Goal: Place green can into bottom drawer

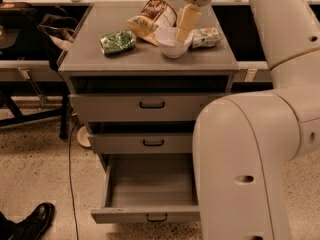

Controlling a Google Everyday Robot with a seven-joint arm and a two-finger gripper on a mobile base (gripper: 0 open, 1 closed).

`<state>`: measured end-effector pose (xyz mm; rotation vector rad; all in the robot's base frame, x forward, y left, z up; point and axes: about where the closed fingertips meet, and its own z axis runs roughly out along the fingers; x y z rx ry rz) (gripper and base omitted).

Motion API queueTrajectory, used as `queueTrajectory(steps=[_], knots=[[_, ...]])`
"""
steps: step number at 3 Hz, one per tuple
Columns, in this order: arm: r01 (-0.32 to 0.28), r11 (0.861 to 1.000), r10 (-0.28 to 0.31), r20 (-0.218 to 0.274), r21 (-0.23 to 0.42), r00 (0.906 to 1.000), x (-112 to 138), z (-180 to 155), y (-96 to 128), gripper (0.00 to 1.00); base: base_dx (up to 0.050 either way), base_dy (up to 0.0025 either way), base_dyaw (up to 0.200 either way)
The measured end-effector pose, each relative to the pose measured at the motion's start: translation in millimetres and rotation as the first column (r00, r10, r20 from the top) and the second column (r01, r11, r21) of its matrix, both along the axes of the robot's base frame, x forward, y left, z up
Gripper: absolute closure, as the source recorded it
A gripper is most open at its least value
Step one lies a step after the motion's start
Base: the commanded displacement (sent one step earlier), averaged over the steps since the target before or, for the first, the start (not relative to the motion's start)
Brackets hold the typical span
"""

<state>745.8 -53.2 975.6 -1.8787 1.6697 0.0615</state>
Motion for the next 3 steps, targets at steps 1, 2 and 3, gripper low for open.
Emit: queueTrajectory(steps=[1, 2, 3], knots=[[-0.015, 1.0, 0.015, 0.036, 0.007, 0.9992, 11.5, 0.6, 6.0, 0.0, 0.0, 0.0, 0.0], [-0.085, 0.996, 0.085, 0.106, -0.002, 0.9908, 25.8, 4.8, 29.9, 0.0, 0.0, 0.0, 0.0], [-0.148, 0.989, 0.15, 0.127, -0.026, 0.9804, 30.3, 0.9, 53.6, 0.0, 0.0, 0.0, 0.0]])
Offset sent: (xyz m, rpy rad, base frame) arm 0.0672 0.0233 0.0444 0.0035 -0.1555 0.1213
